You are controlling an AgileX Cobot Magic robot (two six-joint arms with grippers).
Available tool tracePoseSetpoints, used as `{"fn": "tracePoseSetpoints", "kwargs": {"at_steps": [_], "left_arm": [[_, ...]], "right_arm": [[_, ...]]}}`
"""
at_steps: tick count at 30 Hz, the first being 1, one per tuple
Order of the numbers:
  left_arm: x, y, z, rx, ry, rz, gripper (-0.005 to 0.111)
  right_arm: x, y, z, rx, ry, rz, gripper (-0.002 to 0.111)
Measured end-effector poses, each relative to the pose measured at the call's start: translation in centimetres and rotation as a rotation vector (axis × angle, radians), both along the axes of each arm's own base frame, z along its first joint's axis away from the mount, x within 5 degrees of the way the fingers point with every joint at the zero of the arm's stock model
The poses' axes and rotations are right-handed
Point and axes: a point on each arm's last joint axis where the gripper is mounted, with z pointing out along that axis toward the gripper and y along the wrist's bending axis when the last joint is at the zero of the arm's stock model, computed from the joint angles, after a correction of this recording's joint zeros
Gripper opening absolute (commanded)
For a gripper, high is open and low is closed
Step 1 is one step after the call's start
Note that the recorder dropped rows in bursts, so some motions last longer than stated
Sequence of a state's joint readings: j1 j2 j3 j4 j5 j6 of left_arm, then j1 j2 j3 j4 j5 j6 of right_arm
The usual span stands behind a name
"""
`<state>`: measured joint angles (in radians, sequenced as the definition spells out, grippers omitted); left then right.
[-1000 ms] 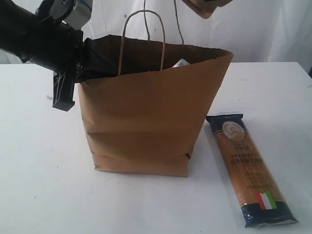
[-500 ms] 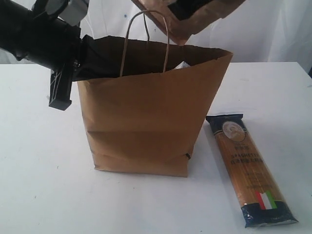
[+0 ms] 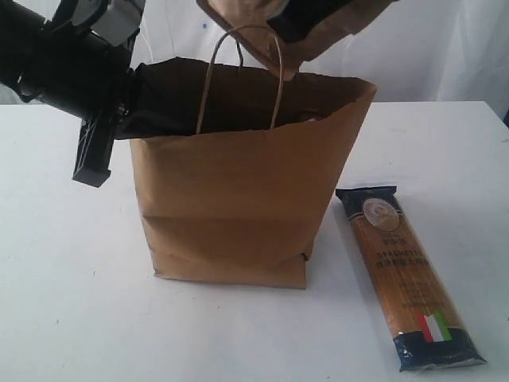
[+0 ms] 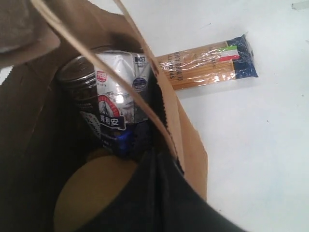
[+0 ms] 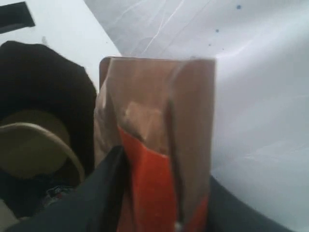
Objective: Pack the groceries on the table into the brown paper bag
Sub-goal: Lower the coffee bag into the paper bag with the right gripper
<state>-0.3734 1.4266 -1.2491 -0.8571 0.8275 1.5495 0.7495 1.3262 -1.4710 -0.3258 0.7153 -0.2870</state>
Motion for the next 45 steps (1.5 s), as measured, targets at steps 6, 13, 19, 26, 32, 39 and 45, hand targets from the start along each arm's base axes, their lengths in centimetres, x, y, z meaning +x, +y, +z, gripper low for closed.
{"fn": "tracePoseSetpoints", "kwargs": {"at_steps": [6, 13, 19, 26, 32, 39, 45], "left_arm": [[0.0, 0.0, 0.0, 0.000, 0.000, -0.001, 0.000], [0.0, 0.0, 0.0, 0.000, -0.002, 0.003, 0.000], [0.1, 0.0, 0.0, -0.001, -0.005, 0.007, 0.000], [0.1, 0.0, 0.0, -0.001, -0.005, 0.007, 0.000], [0.1, 0.0, 0.0, -0.001, -0.005, 0.007, 0.000], [0.1, 0.0, 0.0, -0.001, -0.005, 0.007, 0.000], [0.1, 0.0, 0.0, -0.001, -0.005, 0.007, 0.000]], "right_arm": [[-0.5, 0.3, -0.7, -0.035, 0.069, 0.060, 0.000], [-0.9, 0.4, -1.0, -0.080, 0.101, 0.106, 0.000], [-0.2, 1.5, -1.6, -0.130, 0.143, 0.151, 0.000], [2.7, 4.1, -2.2, -0.201, 0.182, 0.169, 0.000], [3.7, 4.9, -1.9, -0.222, 0.202, 0.169, 0.000], [3.3, 4.7, -1.4, -0.245, 0.225, 0.177, 0.026], [3.2, 4.9, -1.0, -0.207, 0.215, 0.189, 0.069]]}}
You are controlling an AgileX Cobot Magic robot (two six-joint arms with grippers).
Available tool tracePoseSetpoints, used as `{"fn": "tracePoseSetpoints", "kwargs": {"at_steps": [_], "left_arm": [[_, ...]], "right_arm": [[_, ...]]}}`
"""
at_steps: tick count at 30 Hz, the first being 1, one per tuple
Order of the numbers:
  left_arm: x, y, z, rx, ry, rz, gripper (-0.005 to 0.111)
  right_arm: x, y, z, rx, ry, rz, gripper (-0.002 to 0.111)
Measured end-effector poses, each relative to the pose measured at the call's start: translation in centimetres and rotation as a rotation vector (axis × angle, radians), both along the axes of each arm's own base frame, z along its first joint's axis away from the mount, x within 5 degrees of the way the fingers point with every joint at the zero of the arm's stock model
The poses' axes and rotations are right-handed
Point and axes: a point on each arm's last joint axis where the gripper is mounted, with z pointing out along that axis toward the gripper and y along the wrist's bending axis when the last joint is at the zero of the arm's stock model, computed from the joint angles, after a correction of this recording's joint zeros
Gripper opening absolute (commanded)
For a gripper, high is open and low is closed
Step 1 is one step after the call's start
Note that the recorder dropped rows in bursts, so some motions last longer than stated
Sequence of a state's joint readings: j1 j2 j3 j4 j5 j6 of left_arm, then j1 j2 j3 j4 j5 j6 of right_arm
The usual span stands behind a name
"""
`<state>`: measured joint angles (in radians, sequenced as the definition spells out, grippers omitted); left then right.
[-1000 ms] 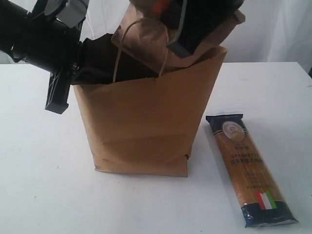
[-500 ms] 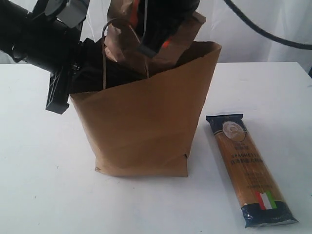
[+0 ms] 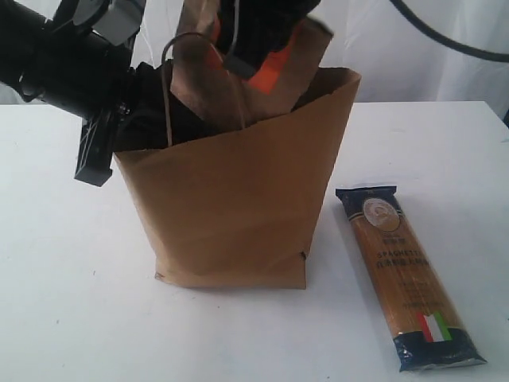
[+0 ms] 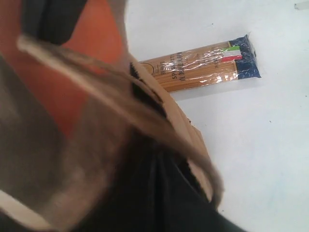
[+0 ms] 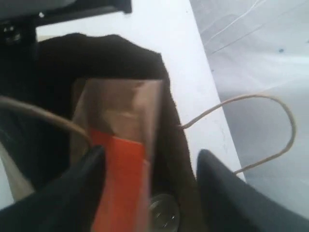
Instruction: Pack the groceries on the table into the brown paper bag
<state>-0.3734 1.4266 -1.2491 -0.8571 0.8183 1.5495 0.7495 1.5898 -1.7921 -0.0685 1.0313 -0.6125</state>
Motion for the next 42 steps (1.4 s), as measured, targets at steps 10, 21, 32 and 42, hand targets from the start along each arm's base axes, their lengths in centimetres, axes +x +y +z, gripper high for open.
{"fn": "tracePoseSetpoints", "kwargs": {"at_steps": [10, 21, 32, 42], "left_arm": [[0.0, 0.0, 0.0, 0.000, 0.000, 0.000, 0.000], [-0.3, 0.5, 1.3, -0.011, -0.089, 0.055, 0.000], [-2.8, 2.2, 4.8, -0.020, -0.250, 0.129, 0.000], [-6.5, 5.8, 7.8, -0.021, -0.183, 0.473, 0.000]], "right_arm": [[-0.1, -0.1, 0.8, 0.061, -0.031, -0.015, 0.070], [-1.6, -2.1, 3.5, 0.140, -0.092, -0.090, 0.070], [-4.5, -5.9, 6.1, 0.222, -0.062, -0.266, 0.070], [-9.5, -11.8, 8.8, 0.373, -0.035, -0.484, 0.070]]}}
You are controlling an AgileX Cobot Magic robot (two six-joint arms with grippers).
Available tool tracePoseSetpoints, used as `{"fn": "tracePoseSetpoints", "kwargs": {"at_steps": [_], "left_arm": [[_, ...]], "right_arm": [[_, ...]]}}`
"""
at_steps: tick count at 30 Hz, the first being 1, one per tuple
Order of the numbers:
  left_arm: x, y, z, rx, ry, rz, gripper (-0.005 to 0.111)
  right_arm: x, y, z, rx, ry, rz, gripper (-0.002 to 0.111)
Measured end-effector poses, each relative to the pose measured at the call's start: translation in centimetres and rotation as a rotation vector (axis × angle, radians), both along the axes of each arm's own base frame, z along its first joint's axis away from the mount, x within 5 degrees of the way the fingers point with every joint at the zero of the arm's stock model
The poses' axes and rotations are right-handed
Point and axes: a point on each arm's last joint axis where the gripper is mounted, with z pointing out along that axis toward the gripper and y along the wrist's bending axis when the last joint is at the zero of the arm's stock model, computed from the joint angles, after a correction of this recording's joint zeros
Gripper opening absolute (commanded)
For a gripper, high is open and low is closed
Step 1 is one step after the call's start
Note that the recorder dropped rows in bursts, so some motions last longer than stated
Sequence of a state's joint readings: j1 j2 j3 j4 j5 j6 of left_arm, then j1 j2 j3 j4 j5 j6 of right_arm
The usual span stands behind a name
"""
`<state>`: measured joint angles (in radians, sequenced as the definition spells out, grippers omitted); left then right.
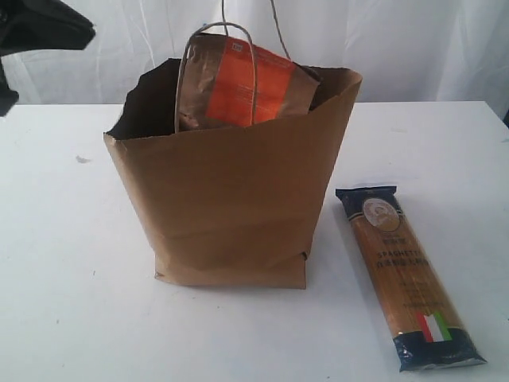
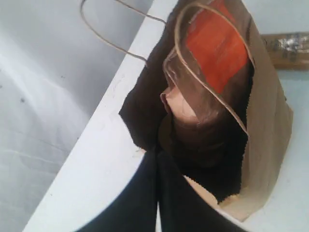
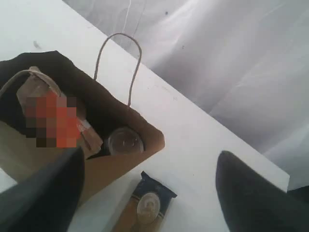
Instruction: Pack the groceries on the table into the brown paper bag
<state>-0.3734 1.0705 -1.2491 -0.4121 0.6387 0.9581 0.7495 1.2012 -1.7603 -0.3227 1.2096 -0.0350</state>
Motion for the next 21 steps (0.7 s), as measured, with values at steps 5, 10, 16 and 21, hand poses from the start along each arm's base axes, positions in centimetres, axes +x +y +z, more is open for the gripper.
{"fn": "tracePoseSetpoints", "kwargs": {"at_steps": [5, 10, 16, 21], "left_arm": [[-2.6, 1.3, 1.6, -0.171, 0.078, 0.142, 0.000], [-5.0, 2.4, 1.5, -0.326, 0.134, 0.230, 0.000], [-7.4, 3.9, -3.2, -0.546, 0.219, 0.376, 0.000], [-8.5, 4.9, -9.4, -0.732, 0.324, 0.521, 0.000]], "right_arm": [[-3.0, -2.8, -1.0, 0.074, 0.025, -0.048, 0.070], [-5.9, -5.3, -3.9, 0.140, 0.090, -0.091, 0.070], [-8.9, -7.0, -7.9, 0.253, 0.165, -0.063, 0.070], [-9.9, -7.6, -10.9, 0.296, 0.208, -0.064, 0.070]]}}
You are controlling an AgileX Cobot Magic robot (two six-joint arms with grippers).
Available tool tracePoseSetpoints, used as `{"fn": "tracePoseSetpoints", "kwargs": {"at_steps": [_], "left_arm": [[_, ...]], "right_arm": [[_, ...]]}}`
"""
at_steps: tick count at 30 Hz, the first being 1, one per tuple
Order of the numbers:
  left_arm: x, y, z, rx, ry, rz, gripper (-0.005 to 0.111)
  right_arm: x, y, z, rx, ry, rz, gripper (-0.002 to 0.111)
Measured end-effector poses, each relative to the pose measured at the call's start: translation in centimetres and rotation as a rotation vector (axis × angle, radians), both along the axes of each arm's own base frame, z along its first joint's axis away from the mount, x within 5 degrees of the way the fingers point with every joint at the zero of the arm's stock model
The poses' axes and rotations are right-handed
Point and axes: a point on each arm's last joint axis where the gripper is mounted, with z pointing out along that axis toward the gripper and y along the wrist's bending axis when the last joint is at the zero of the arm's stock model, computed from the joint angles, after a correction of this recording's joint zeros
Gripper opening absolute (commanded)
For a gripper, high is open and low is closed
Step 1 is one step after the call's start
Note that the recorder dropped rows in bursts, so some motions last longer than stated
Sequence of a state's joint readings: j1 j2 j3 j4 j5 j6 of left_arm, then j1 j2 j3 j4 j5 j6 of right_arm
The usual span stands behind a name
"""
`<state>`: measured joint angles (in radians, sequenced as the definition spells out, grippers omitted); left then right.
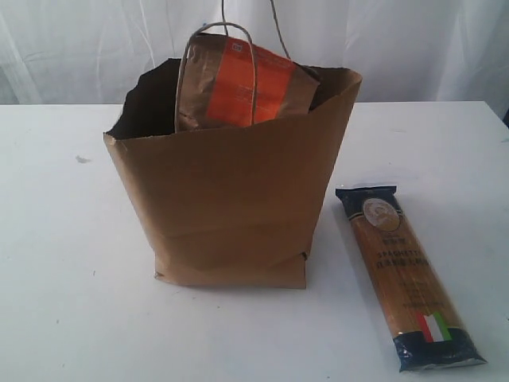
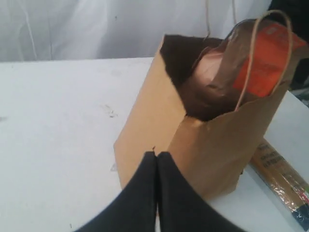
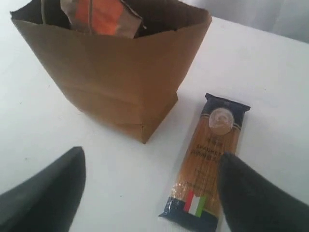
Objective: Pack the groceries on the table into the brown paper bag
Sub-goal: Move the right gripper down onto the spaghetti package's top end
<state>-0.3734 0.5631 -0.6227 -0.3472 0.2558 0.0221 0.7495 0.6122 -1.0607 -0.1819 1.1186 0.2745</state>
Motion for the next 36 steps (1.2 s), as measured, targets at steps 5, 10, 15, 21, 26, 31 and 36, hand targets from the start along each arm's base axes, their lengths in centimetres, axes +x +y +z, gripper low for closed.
{"fn": "tracePoseSetpoints", "kwargs": {"at_steps": [5, 10, 15, 21, 26, 31, 36], "left_arm": [[-0.9, 0.6, -5.2, -0.104, 0.114, 0.077, 0.000], [-1.1, 0.7, -7.7, -0.086, 0.205, 0.082, 0.000], [-1.2, 0.7, -7.9, -0.081, 0.220, 0.079, 0.000], [-1.1, 0.9, -8.8, -0.077, 0.192, 0.101, 0.000], [-2.3, 2.1, -12.0, 0.092, 0.062, 0.113, 0.000], [-3.9, 2.8, -15.8, 0.129, 0.043, 0.108, 0.000], [-5.2, 3.1, -17.0, 0.158, 0.099, 0.078, 0.000]], "right_arm": [[-0.4, -0.4, -2.4, 0.015, 0.052, -0.030, 0.070], [0.1, 0.1, -4.7, -0.013, 0.113, -0.049, 0.070], [0.8, 0.7, -7.9, -0.034, 0.163, -0.063, 0.070], [1.7, 1.1, -10.7, -0.050, 0.143, -0.097, 0.070], [2.1, 1.0, -10.3, -0.063, 0.064, -0.104, 0.068], [3.3, 1.1, -9.6, -0.035, -0.040, -0.160, 0.064], [7.6, 3.8, -12.0, -0.227, 0.037, -0.242, 0.072]]}}
